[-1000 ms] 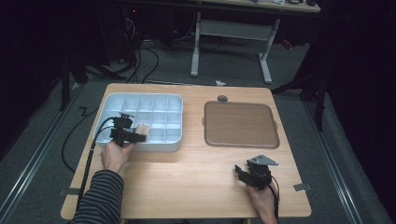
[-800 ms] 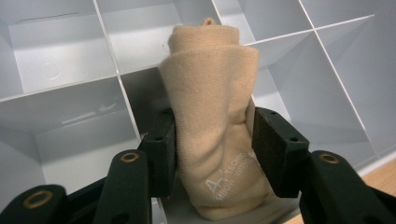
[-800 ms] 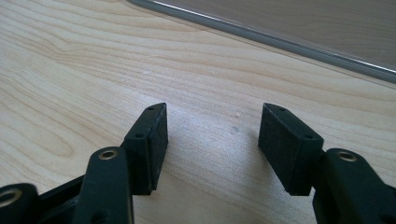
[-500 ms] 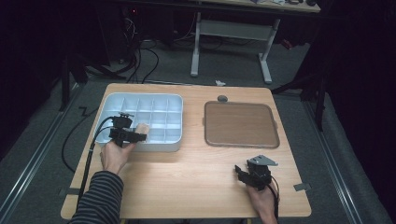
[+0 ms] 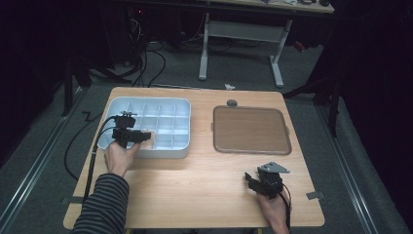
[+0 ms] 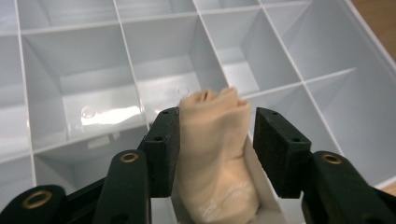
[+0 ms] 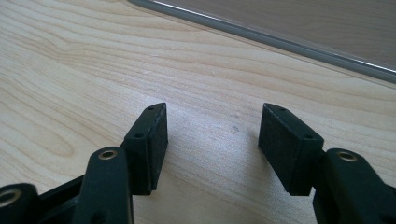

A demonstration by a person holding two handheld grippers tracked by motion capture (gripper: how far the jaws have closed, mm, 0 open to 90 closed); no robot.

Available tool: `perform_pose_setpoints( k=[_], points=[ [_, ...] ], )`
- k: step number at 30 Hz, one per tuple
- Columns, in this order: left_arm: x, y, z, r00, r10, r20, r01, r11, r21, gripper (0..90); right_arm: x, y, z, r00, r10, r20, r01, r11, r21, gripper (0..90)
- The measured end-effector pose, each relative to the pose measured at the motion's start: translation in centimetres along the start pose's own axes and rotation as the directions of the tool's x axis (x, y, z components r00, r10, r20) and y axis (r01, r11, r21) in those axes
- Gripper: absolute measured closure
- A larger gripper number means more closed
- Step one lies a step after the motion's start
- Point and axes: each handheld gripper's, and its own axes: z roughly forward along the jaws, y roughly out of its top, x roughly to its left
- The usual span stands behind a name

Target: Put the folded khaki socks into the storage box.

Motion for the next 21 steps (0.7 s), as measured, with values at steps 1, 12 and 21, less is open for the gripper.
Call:
perform_pose_setpoints(
  k=[1, 12, 21],
  points=[
    [0.0, 0.2, 0.1, 0.9998, 0.009, -0.015, -0.009, 0.9999, 0.008, 52.8, 0.0, 0.0, 0.0, 1.0000, -0.001, 0.000, 0.001, 1.000, 0.000, 42.5],
    [-0.3, 0.5, 1.5, 0.9973, 0.034, -0.066, -0.030, 0.9983, 0.050, 70.0, 0.0, 0.0, 0.0, 1.0000, 0.001, -0.001, -0.001, 1.000, 0.000, 42.4],
    [-0.5, 0.3, 2.2, 0.9951, 0.060, -0.078, -0.054, 0.9952, 0.081, 76.3, 0.0, 0.0, 0.0, 1.0000, 0.001, -0.002, -0.001, 1.000, 0.000, 42.3]
  ],
)
